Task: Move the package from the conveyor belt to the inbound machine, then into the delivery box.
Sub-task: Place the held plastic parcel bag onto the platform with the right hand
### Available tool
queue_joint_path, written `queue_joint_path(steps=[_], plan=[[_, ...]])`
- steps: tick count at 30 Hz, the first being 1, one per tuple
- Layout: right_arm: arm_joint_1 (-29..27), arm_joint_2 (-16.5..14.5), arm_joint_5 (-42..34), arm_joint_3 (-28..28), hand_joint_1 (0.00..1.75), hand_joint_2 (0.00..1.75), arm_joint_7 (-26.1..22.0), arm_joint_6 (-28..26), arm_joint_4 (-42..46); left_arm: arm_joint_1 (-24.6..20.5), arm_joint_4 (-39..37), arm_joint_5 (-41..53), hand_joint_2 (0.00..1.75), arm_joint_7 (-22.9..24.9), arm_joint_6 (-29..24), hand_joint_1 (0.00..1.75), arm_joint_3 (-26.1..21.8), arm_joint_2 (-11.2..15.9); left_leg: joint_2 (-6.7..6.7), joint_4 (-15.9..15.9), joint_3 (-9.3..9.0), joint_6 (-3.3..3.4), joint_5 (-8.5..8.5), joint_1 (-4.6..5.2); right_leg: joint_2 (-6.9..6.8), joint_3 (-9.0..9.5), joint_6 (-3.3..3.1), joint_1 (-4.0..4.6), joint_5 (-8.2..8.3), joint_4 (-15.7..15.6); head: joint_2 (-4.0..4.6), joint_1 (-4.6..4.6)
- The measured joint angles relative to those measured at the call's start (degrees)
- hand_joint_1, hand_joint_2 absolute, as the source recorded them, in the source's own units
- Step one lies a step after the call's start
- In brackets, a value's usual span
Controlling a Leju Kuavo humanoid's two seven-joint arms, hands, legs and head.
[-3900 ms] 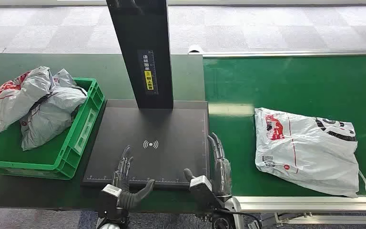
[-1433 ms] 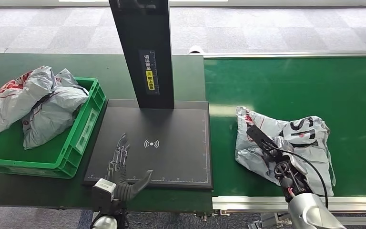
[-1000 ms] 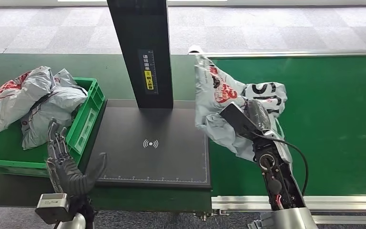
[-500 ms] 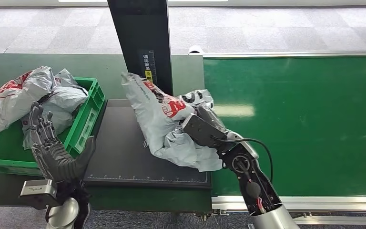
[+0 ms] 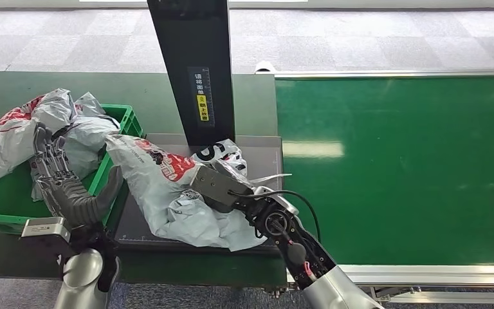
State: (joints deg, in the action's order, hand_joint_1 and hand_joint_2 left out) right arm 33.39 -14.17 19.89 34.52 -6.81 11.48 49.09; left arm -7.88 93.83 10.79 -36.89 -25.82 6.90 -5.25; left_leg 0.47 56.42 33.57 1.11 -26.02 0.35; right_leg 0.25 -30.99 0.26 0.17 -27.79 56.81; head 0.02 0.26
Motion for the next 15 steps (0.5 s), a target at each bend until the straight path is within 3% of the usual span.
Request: queue_joint_path(steps=[9, 15], plan=[[1.11, -0.42, 2.15, -0.02, 0.00, 1.75, 1.37, -5.98, -3.23, 0.41, -0.54, 1.10, 1.75, -0.30, -0.47, 0.00, -0.92, -0.21, -0.01, 0.00, 0.00, 0.00, 0.00, -0.01, 0.00, -0.03, 0.00, 0.01, 0.00, 0.00, 0.00, -0.01], [1.39, -0.41, 2.36, -0.37, 0.00, 1.75, 1.47, -6.54, -3.89, 0.51, -0.61, 1.32, 1.75, -0.40, -0.42, 0.00, -1.34, -0.31, -0.02, 0.00, 0.00, 0.00, 0.00, -0.01, 0.00, -0.03, 0.00, 0.02, 0.00, 0.00, 0.00, 0.00]])
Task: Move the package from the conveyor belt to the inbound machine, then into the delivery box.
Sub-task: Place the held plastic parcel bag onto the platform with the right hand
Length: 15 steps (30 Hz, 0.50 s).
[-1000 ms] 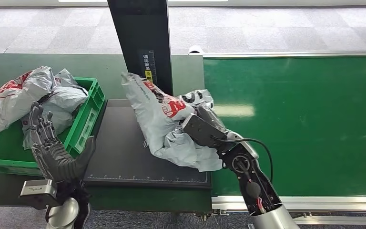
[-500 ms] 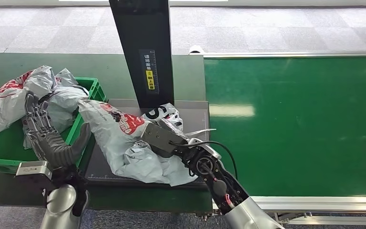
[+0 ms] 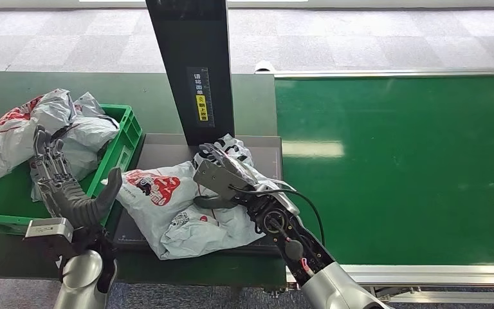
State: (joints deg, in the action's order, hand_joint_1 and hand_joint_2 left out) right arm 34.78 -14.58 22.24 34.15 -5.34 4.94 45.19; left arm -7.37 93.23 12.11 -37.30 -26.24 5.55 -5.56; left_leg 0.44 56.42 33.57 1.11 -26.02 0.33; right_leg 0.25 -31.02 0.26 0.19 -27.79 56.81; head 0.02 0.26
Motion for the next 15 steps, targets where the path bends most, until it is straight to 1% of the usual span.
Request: queue_joint_path(steps=[3, 6, 8, 11, 15], plan=[[-0.04, 0.00, -0.74, -0.09, 0.00, 1.75, -1.04, 0.44, 0.01, -0.01, -0.04, 0.14, 1.75, 0.03, 0.51, 0.00, -0.03, -0.02, 0.00, 0.00, 0.00, 0.00, 0.00, 0.00, 0.00, -0.01, 0.00, 0.00, 0.00, 0.00, 0.00, -0.01], [-0.86, 0.13, -3.63, -0.63, 0.00, 1.75, -3.72, 2.38, 2.24, -0.09, -0.30, 1.05, 1.75, 0.91, 2.25, 0.00, -0.04, -0.02, 0.01, 0.00, 0.00, 0.00, 0.00, 0.00, 0.00, -0.03, 0.00, -0.01, 0.00, -0.01, 0.00, -0.01], [-2.15, 0.39, -9.53, -1.73, 0.00, 1.75, -6.46, 6.21, 5.82, -0.48, -0.96, 2.96, 1.75, 3.09, 5.03, 0.00, 0.03, 0.03, 0.04, 0.01, 0.00, 0.00, 0.00, 0.00, -0.01, -0.05, 0.00, -0.01, 0.00, -0.01, 0.00, -0.01], [-4.39, 1.04, -22.43, -4.57, 0.00, 1.75, -10.68, 14.42, 12.54, -1.61, -3.21, 8.07, 1.75, 7.11, 10.62, 0.00, 0.62, 0.22, 0.05, 0.01, 0.01, 0.00, 0.00, 0.01, -0.01, -0.05, 0.00, -0.02, 0.00, -0.02, 0.00, 0.00], [-6.88, 2.05, -33.33, -8.57, 0.00, 1.75, -13.11, 20.30, 20.12, -2.62, -6.13, 14.10, 1.75, 9.58, 16.05, 0.00, 2.40, 0.54, -0.07, 0.02, 0.00, 0.00, -0.01, 0.02, 0.06, -0.10, -0.04, -0.04, 0.04, -0.03, 0.00, -0.01]])
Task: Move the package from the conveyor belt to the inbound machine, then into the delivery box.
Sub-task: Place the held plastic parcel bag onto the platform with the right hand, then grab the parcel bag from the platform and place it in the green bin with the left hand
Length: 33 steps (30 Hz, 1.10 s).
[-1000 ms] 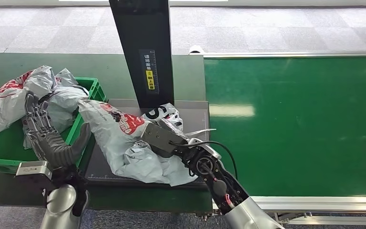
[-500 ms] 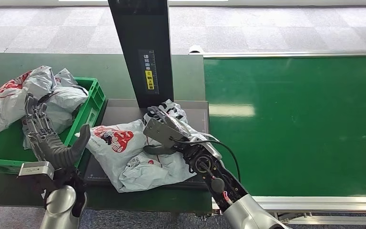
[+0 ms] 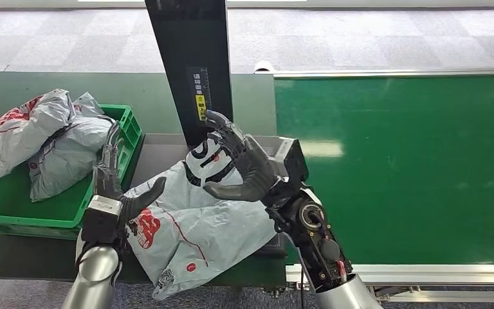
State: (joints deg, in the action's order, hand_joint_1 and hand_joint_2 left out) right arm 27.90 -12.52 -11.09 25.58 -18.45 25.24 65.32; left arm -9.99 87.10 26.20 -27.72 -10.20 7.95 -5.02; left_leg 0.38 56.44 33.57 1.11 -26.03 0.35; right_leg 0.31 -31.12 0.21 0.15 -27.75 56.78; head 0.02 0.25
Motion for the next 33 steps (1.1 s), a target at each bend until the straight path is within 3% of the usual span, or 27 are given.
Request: queue_joint_path(steps=[5, 10, 13, 28, 33], plan=[[-4.92, 1.21, -10.51, -8.02, 0.00, 1.75, -2.05, 1.74, 12.68, -1.07, -5.87, 9.86, 1.75, 2.66, 7.00, 0.00, 4.79, 0.41, 0.14, 0.01, 0.01, 0.01, -0.01, 0.02, -0.08, 0.00, 0.01, -0.03, -0.01, -0.02, 0.00, 0.01], [-11.56, 1.70, -9.10, -18.37, 0.00, 1.75, -2.53, 2.42, 24.85, -5.20, -16.53, 15.51, 1.75, 3.57, 9.14, 0.00, 9.20, 0.75, 0.14, 0.01, 0.02, 0.02, -0.01, 0.05, -0.06, 0.05, 0.01, -0.04, 0.01, -0.02, 0.00, 0.01], [-13.96, 1.73, -8.10, -21.88, 0.00, 1.75, -2.93, 3.13, 28.70, -6.83, -20.71, 15.96, 1.75, 3.48, 9.13, 0.00, 10.43, 0.87, 0.05, 0.01, 0.01, 0.01, -0.01, 0.04, 0.00, 0.04, 0.01, -0.02, 0.02, -0.02, 0.00, -0.01], [-15.94, 1.72, -6.89, -25.46, 0.00, 1.75, -3.29, 3.33, 33.04, -8.83, -25.44, 16.18, 1.75, 3.32, 9.29, 0.00, 12.01, 0.91, 0.01, 0.00, 0.01, 0.01, -0.01, 0.02, -0.01, 0.04, 0.01, -0.01, 0.01, 0.00, 0.00, -0.01], [-18.12, 1.73, -4.33, -26.49, 0.00, 1.75, -6.11, 2.12, 34.81, -10.12, -28.06, 18.27, 1.75, 4.23, 13.29, 0.00, 12.46, 1.23, 0.11, 0.00, 0.00, 0.01, -0.01, 0.02, -0.05, 0.05, 0.01, -0.01, 0.01, 0.00, 0.00, -0.01]])
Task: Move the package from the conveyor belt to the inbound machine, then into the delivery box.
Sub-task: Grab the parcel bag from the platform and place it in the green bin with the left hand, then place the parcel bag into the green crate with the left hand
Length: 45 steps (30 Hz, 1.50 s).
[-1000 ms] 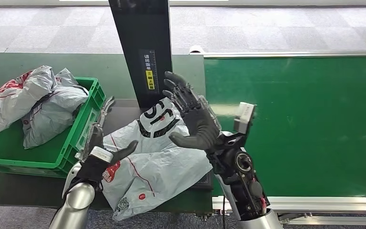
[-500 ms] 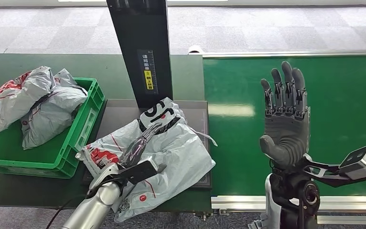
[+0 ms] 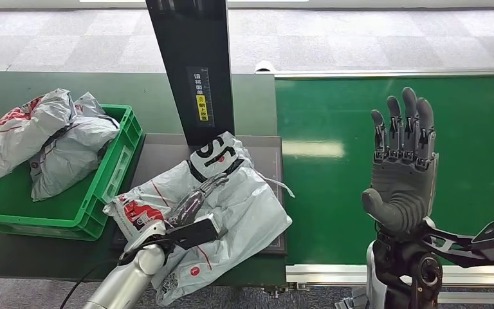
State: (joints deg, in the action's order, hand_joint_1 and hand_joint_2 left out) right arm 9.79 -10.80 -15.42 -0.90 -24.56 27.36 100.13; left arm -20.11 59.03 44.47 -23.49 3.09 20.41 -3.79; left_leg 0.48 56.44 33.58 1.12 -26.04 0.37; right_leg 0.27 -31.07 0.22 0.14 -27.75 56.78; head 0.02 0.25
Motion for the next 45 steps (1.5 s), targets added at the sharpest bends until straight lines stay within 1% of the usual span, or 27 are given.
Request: queue_joint_path(steps=[3, 7, 11, 15, 21, 24, 26, 28, 30, 31, 32, 34, 37, 39, 41, 42, 43, 45], plan=[[-2.21, 0.01, 1.19, -1.09, 0.00, 1.75, -1.16, -0.19, 1.69, -1.54, -3.35, 0.87, 1.75, 0.03, 2.43, 0.00, 0.51, 0.39, 0.00, 0.00, 0.00, 0.00, 0.00, 0.00, 0.01, 0.01, 0.00, 0.01, 0.00, 0.00, 0.00, 0.00], [-3.98, 0.04, 1.96, -1.97, 0.00, 1.75, -1.90, -1.26, 2.76, -4.50, -8.26, 2.10, 1.75, 0.47, 6.01, 1.75, 1.13, 0.70, 0.03, -0.02, -0.10, 0.00, 0.00, 0.00, -0.02, 0.15, -0.01, 0.01, -0.01, 0.00, 0.00, -0.01], [-5.75, -0.21, 2.17, -2.31, 0.00, 1.75, -2.00, -2.95, 3.67, -6.95, -12.13, 2.31, 1.75, 0.37, 6.41, 1.75, 1.29, 0.74, 0.09, -0.03, -0.34, -0.01, -0.01, 0.00, -0.07, 0.41, -0.02, 0.01, -0.06, -0.01, 0.00, 0.00], [-7.24, -0.81, 1.89, -2.66, 0.00, 1.75, -1.98, -3.74, 4.65, -8.40, -13.99, 1.85, 1.75, 0.01, 6.92, 1.75, 1.22, 0.75, 0.10, -0.04, -0.59, -0.01, -0.01, 0.00, -0.08, 0.68, -0.02, 0.01, -0.06, -0.01, 0.00, 0.00], [-8.12, -1.33, 0.96, -3.26, 0.00, 1.75, -1.94, -4.04, 5.07, -9.14, -15.09, 2.02, 1.75, 0.13, 7.23, 1.75, 1.10, 0.74, 0.10, -0.05, -0.86, -0.02, -0.02, 0.00, -0.08, 0.96, -0.02, 0.01, -0.07, -0.02, 0.00, 0.01], [-8.64, -1.49, 0.38, -3.51, 0.00, 1.75, -1.94, -4.06, 5.22, -9.24, -15.37, 2.16, 1.75, -0.27, 6.56, 1.75, 1.07, 0.72, 0.11, -0.05, -0.89, -0.03, -0.02, 0.00, -0.08, 0.98, -0.02, 0.01, -0.08, -0.02, 0.00, 0.01], [-9.00, -1.58, 0.10, -3.71, 0.00, 1.75, -1.95, -4.13, 5.47, -8.79, -14.69, 0.73, 1.75, -2.31, 6.37, 1.75, 0.89, 0.72, 0.10, -0.05, -0.88, -0.03, -0.02, 0.00, -0.07, 0.97, -0.02, 0.01, -0.07, -0.02, 0.00, 0.01], [-9.38, -1.62, -0.47, -3.97, 0.00, 1.75, -1.96, -4.38, 5.76, -7.06, -11.87, -3.74, 1.75, -6.72, 8.57, 1.75, 0.18, 0.91, 0.06, -0.05, -0.85, -0.03, -0.02, 0.00, -0.05, 0.90, -0.02, 0.01, -0.06, -0.01, 0.00, 0.00], [-9.62, -1.57, -1.24, -4.23, 0.00, 1.75, -1.96, -4.91, 5.96, -3.90, -5.78, -11.17, 1.75, -11.81, 11.72, 1.75, -0.78, 1.18, 0.00, -0.04, -0.72, -0.03, -0.02, 0.00, -0.03, 0.75, -0.02, 0.01, -0.06, 0.00, 0.00, 0.00], [-9.69, -1.55, -1.58, -4.31, 0.00, 1.75, -1.96, -5.26, 6.00, -2.20, -1.81, -15.49, 1.75, -13.76, 12.10, 1.75, -1.20, 1.28, -0.02, -0.04, -0.63, -0.03, -0.01, 0.00, -0.03, 0.66, -0.02, 0.01, -0.05, 0.01, 0.00, 0.01], [-9.78, -1.52, -1.87, -4.37, 0.00, 1.75, -1.96, -5.61, 6.03, -0.73, 2.41, -19.84, 1.75, -15.12, 11.15, 1.75, -1.51, 1.42, -0.04, -0.04, -0.53, -0.03, -0.01, -0.01, -0.03, 0.57, -0.02, 0.02, -0.05, 0.01, 0.00, 0.01], [-10.01, -1.40, -2.40, -4.46, 0.00, 1.75, -1.97, -6.22, 6.08, 1.38, 11.73, -27.99, 1.75, -16.28, 7.21, 1.75, -2.18, 2.01, -0.04, -0.04, -0.36, -0.03, -0.02, -0.01, -0.03, 0.42, -0.02, 0.02, -0.05, 0.02, 0.00, 0.00], [-10.41, -1.12, -2.93, -4.59, 0.00, 1.75, -2.09, -6.66, 6.16, 4.06, 25.15, -34.96, 1.75, -16.58, 1.85, 1.75, -4.01, 3.04, -0.03, -0.04, -0.22, -0.04, -0.02, -0.01, -0.03, 0.27, -0.02, 0.03, -0.06, 0.01, 0.00, -0.01], [-10.69, -0.96, -3.12, -4.64, 0.00, 1.75, -2.25, -6.78, 6.16, 5.34, 32.77, -37.88, 1.75, -16.69, -5.30, 1.75, -5.92, 3.48, -0.04, -0.04, -0.11, -0.04, -0.02, -0.02, -0.03, 0.17, -0.02, 0.05, -0.06, 0.02, 0.00, 0.01], [-10.92, -0.82, -3.14, -4.64, 0.00, 1.75, -2.39, -6.79, 6.16, 5.62, 39.22, -40.83, 1.75, -16.74, -14.63, 1.75, -9.27, 3.88, -0.05, -0.04, -0.07, -0.04, -0.03, -0.03, -0.02, 0.13, -0.03, 0.06, -0.06, 0.02, 0.00, 0.00], [-10.97, -0.76, -3.11, -4.58, 0.00, 1.75, -2.41, -6.79, 6.15, 5.49, 41.67, -42.32, 1.75, -16.75, -18.38, 1.75, -11.58, 4.01, -0.06, -0.04, -0.07, -0.05, -0.03, -0.04, -0.01, 0.12, -0.03, 0.07, -0.07, 0.02, 0.00, 0.00], [-10.95, -0.72, -3.07, -4.47, 0.00, 1.75, -2.41, -6.79, 6.12, 5.21, 43.61, -43.64, 1.75, -16.75, -21.11, 1.75, -14.22, 4.08, -0.04, -0.04, -0.07, -0.05, -0.03, -0.06, -0.02, 0.11, -0.04, 0.08, -0.07, 0.02, 0.00, -0.02], [-10.66, -0.63, -2.98, -4.11, 0.00, 1.75, -2.41, -6.79, 5.87, 4.03, 45.73, -44.72, 1.75, -16.74, -24.28, 1.75, -19.46, 4.25, 0.02, -0.04, -0.08, -0.08, -0.01, -0.10, -0.05, 0.08, -0.07, 0.11, -0.09, 0.02, 0.00, -0.01]])
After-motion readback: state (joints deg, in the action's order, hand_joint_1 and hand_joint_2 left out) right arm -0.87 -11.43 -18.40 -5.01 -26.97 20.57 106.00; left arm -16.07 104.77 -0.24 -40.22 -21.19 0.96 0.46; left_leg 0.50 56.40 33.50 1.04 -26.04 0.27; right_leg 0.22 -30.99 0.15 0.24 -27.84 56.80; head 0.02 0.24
